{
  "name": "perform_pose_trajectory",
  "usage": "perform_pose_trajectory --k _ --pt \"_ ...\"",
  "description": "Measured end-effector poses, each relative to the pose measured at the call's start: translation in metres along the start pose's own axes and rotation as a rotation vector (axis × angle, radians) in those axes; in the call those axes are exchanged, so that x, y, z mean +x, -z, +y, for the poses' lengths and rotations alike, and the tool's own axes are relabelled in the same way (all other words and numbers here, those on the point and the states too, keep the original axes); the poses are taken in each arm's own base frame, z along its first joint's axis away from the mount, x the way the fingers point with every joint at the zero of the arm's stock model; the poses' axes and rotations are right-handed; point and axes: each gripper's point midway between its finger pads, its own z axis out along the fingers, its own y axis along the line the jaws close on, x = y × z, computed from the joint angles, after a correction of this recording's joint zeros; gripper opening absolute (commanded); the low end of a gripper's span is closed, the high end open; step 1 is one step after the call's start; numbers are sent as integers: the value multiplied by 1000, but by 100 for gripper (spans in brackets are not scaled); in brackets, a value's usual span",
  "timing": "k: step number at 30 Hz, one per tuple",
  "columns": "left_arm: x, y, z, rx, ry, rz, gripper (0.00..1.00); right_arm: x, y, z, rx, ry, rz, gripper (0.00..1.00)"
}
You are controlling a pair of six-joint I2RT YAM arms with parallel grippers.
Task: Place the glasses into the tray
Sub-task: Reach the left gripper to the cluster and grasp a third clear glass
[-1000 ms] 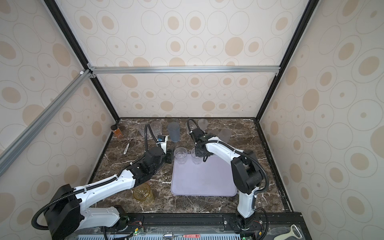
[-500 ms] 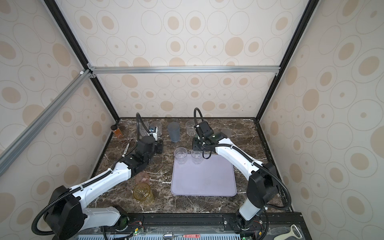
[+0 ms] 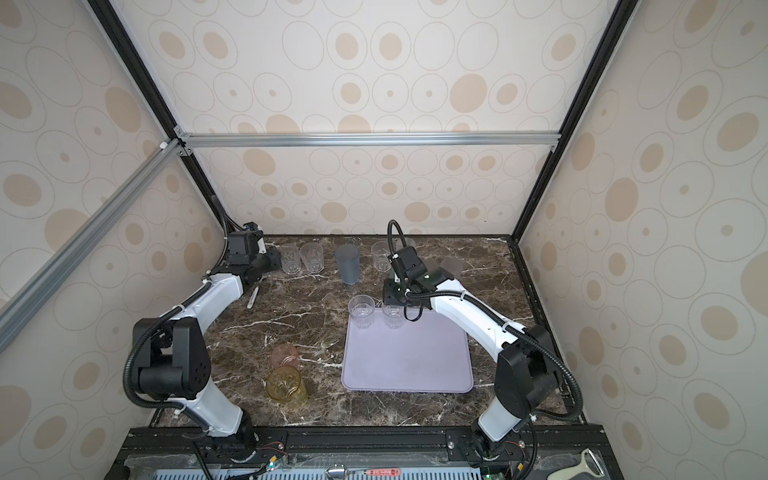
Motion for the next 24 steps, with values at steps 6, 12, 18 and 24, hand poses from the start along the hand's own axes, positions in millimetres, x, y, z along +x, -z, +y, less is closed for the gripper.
perform_pose_trajectory --k 6,12,18,24 --pt "-16 -37 2 -24 -25 60 42 8 -5 -8 33 26 14 39" --pt "-29 -74 2 -53 -78 107 40 11 -7 -10 33 43 19 39" --pt "-20 -92 16 -127 -142 188 40 22 -14 -15 29 47 37 39" --pt "-26 -91 24 -170 -182 212 39 28 -15 -16 17 56 43 39"
